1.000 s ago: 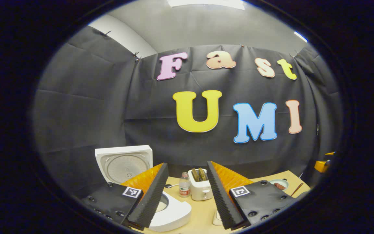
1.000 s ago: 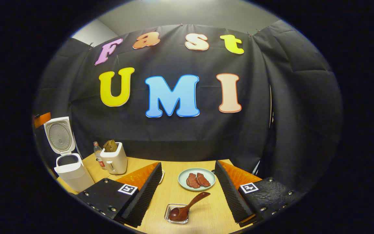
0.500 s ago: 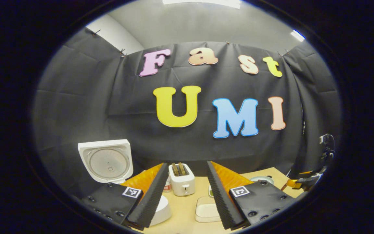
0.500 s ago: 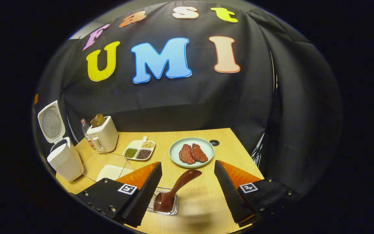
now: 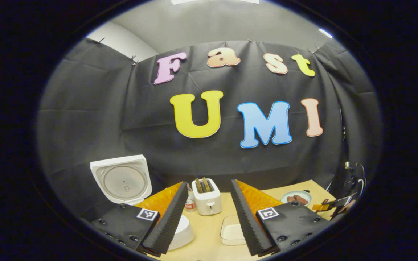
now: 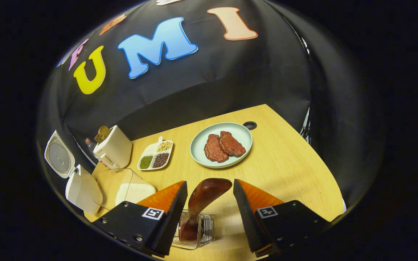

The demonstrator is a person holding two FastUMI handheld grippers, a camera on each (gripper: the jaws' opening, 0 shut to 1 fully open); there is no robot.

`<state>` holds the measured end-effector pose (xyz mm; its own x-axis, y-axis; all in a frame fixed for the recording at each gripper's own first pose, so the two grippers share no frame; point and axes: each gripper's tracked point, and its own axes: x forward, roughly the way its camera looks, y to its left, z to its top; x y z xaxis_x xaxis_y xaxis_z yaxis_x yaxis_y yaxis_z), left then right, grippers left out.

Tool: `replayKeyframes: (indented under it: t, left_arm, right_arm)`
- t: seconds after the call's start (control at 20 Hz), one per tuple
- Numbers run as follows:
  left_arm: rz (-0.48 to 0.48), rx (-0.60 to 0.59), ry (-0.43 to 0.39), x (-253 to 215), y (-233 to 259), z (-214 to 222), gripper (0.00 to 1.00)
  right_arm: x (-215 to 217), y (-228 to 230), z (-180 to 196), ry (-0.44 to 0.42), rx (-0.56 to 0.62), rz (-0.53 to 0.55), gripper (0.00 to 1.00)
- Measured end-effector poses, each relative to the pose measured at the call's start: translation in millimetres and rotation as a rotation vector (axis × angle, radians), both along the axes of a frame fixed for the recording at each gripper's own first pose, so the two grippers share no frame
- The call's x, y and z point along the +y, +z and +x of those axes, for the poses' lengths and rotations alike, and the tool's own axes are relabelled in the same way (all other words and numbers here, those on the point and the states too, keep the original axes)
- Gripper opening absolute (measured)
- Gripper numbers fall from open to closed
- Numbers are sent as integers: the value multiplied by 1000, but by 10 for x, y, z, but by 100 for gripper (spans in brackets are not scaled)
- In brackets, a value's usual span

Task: Close the left gripper, press the button to open the rice cooker; take a wooden spoon from the chopstick holder with the right hand, scoop a spoonful of rice and pour it into the rice cooker, then put the wooden spoon back into the chopstick holder.

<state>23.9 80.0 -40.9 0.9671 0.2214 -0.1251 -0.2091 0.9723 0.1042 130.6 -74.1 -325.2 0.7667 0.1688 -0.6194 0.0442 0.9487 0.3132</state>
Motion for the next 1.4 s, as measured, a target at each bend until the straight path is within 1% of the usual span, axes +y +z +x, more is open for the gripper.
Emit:
replayKeyframes:
  t: [0.05,0.1,0.15,0.2,0.25,0.3,0.35,0.4,0.45,0.5,0.55,0.65,0.7,0.8,0.85,0.95,1.05,1.15,1.25,1.4]
  left_arm:
    - [-3,-2,-9,-19,6,27,84]
    - [-8,-3,-21,-32,1,45,84]
    - [-12,2,-29,-30,-3,78,87]
    - [-12,12,-35,2,-19,96,84]
    - [-6,9,-41,30,-7,119,84]
    - [1,2,-44,75,28,130,82]
    - [-1,2,-49,108,36,147,84]
    - [-8,4,-57,123,19,145,84]
    - [-12,1,-61,158,17,145,84]
    - [-17,0,-66,202,19,139,82]
    - [-19,2,-66,248,15,133,84]
    - [-27,1,-79,300,-10,102,84]
    - [-31,2,-86,338,-14,82,84]
    - [-35,-4,-94,421,-19,27,84]
    - [-38,-6,-98,471,-14,-1,84]
    - [-42,1,-109,554,-51,-25,90]
    - [-43,-2,-116,631,-51,-22,92]
    - [-50,-3,-129,674,-39,-36,91]
    - [-54,-5,-141,710,-42,-42,91]
    - [-58,1,-149,787,-69,-39,91]
  right_arm:
    - [64,34,-24,15,-7,26,77]
    - [77,58,-20,15,-15,20,78]
    - [46,76,-58,-14,-7,19,56]
    - [103,156,-74,-6,-25,48,35]
    - [191,222,-34,7,-57,80,37]
    - [248,232,-92,19,-75,83,28]
    - [307,235,-107,28,-67,75,17]
    - [343,262,-173,27,-81,65,17]
    - [358,280,-179,8,-92,45,9]
    - [396,389,-192,7,-107,31,4]
    - [412,472,-214,3,-117,20,4]
    - [436,692,-247,-17,-143,23,4]
    - [426,830,-251,-27,-168,15,4]
    - [483,1161,-236,-22,-234,-8,4]
    - [556,1325,-217,-9,-266,-13,4]
    - [825,1617,-165,32,-319,6,4]
    - [1185,1761,-108,91,-350,34,4]
    - [1563,1779,-18,156,-364,34,4]
    - [1933,1672,84,212,-357,15,4]
    - [2368,1280,245,261,-310,-31,4]
